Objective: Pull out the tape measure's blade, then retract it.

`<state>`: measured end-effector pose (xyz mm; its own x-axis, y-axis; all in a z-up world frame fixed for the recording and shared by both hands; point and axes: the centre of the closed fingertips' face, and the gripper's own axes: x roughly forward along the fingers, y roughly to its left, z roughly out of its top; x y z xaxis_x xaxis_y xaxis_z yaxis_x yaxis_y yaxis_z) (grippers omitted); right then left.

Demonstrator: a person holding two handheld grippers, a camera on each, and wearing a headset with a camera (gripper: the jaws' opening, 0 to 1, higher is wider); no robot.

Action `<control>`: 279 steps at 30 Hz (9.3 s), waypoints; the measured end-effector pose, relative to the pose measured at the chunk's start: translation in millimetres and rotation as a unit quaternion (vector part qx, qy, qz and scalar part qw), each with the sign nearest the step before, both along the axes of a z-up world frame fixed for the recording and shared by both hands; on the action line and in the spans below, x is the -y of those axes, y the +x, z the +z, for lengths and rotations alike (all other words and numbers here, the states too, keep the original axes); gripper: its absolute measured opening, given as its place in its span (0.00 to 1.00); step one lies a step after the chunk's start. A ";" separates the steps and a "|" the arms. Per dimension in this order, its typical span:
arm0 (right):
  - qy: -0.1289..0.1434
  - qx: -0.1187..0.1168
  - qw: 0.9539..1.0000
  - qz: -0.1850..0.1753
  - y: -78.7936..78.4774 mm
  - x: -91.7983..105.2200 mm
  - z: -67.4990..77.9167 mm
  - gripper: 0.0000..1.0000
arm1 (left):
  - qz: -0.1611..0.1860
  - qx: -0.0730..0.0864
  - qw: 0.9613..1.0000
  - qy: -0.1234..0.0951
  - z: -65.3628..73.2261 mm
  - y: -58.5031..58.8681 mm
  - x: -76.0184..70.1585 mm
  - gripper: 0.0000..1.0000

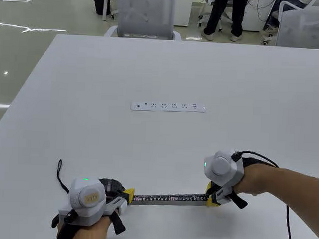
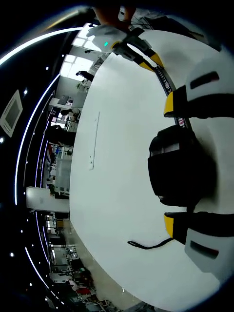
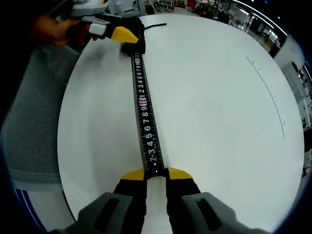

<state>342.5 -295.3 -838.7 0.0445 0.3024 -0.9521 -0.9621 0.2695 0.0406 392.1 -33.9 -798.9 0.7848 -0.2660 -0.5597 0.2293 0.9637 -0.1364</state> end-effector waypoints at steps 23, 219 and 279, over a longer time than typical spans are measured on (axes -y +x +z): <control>0.002 0.000 1.000 -0.001 -0.2 -1.1 0.1 0.14 | -0.029 -0.009 0.998 0.049 -6.8 -2.3 -0.9 0.60; 0.028 -0.002 1.000 -0.009 8.0 -69.7 1.0 0.14 | -0.035 -0.010 0.999 0.037 -7.8 -2.4 -0.3 0.61; 0.036 0.000 0.999 0.006 10.9 -99.1 0.1 0.14 | -0.035 -0.014 0.999 0.033 -7.8 -2.6 0.1 0.61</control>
<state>353.4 -196.2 -838.6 0.0407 0.3707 -0.9279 -0.9655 0.2537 0.0589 389.5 -34.0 -806.7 0.7496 -0.2819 -0.5989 0.2941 0.9524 -0.0802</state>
